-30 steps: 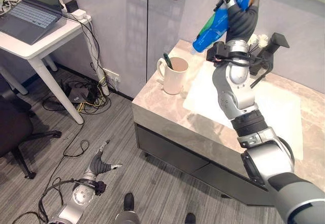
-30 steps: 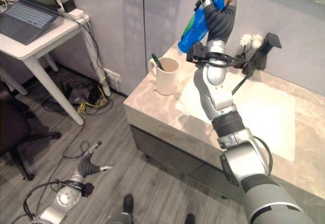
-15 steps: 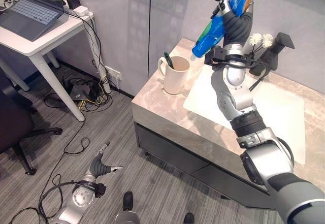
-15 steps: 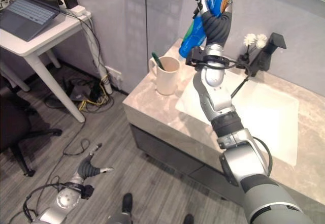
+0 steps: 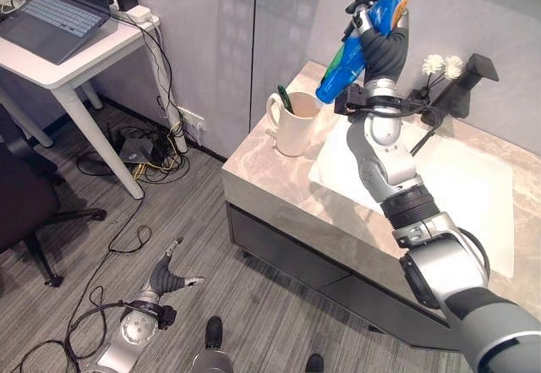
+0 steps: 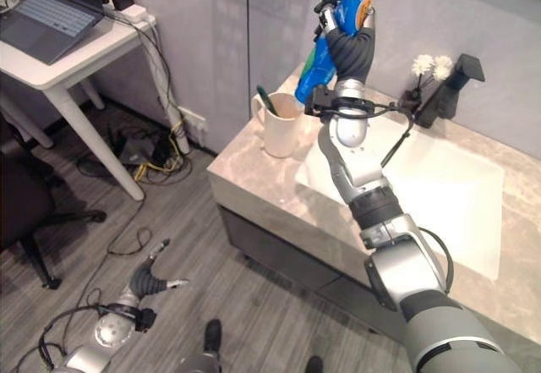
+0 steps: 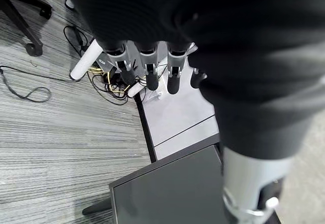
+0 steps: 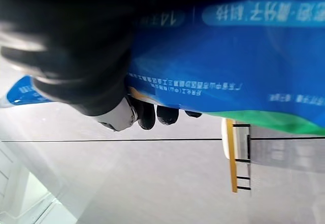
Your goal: Put brush and paste in cup on sink, flatten towel.
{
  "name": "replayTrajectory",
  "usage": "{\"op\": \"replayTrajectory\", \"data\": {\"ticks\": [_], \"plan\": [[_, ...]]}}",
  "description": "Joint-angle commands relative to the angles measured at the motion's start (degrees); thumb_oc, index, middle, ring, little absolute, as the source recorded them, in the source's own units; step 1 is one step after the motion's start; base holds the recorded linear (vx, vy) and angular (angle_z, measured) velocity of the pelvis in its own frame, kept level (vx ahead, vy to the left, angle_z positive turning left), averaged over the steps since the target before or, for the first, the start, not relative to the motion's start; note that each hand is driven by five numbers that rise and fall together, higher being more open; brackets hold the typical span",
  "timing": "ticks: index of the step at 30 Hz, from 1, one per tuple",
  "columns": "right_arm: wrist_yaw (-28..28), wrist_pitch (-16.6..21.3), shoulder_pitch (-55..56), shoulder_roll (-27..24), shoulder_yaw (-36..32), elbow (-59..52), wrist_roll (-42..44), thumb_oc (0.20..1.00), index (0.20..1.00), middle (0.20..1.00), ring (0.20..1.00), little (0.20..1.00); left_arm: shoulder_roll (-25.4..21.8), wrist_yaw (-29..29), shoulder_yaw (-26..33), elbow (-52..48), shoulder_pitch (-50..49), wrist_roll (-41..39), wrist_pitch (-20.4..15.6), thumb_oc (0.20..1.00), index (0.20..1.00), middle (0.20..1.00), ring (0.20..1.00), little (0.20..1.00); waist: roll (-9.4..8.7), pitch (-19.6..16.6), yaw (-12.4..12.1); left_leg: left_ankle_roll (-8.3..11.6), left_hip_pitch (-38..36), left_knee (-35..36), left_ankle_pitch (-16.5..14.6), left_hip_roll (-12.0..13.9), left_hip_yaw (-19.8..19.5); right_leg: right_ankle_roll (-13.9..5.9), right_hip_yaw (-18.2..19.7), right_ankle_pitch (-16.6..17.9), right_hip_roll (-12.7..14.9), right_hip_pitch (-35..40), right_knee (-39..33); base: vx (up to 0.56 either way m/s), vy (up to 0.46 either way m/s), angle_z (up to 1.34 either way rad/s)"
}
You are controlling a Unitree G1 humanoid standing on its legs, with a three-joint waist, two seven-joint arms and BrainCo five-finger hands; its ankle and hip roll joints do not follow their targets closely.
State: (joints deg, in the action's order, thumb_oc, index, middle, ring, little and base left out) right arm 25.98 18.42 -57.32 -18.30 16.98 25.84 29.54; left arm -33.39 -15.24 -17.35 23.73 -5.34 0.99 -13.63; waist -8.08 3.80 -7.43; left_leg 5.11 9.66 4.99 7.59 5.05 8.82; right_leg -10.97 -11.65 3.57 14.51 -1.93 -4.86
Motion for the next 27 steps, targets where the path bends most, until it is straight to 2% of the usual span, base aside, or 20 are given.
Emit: {"op": "replayTrajectory", "data": {"ticks": [1,12,27], "plan": [[-0.7,2.4,-7.0,-3.4,-1.3,0.1,-1.4,0.200,0.200,0.200,0.200,0.200,-0.6,-0.4,-2.4,0.3,4.1,0.4,-2.1,1.000,1.000,1.000,1.000,1.000,0.88,0.6,-2.7,-2.15,-3.2,0.0,-4.5,-1.1,-4.9,-4.03,0.2,10.1,2.1,4.1,4.2,0.00,0.000,0.00],[-1.2,2.4,-6.9,-4.3,-1.2,1.6,-0.6,0.200,0.200,0.200,0.200,0.200,-1.0,-0.1,-2.6,0.6,4.1,0.7,-2.0,1.000,1.000,1.000,1.000,1.000,0.51,0.8,-3.1,-2.25,-2.8,0.0,-4.6,-1.3,-5.6,-4.03,-0.3,10.9,2.0,4.1,4.4,0.00,0.000,0.00],[0.1,1.6,-9.1,-3.8,0.4,2.9,-4.2,0.200,0.200,0.200,0.200,0.200,-0.9,-0.2,-3.6,1.2,4.9,0.8,-2.0,1.000,1.000,1.000,1.000,1.000,-0.31,1.2,-4.1,-2.44,-1.6,0.0,-4.6,-1.8,-6.5,-4.03,-1.1,12.0,1.9,3.8,3.6,0.00,0.001,0.02]]}}
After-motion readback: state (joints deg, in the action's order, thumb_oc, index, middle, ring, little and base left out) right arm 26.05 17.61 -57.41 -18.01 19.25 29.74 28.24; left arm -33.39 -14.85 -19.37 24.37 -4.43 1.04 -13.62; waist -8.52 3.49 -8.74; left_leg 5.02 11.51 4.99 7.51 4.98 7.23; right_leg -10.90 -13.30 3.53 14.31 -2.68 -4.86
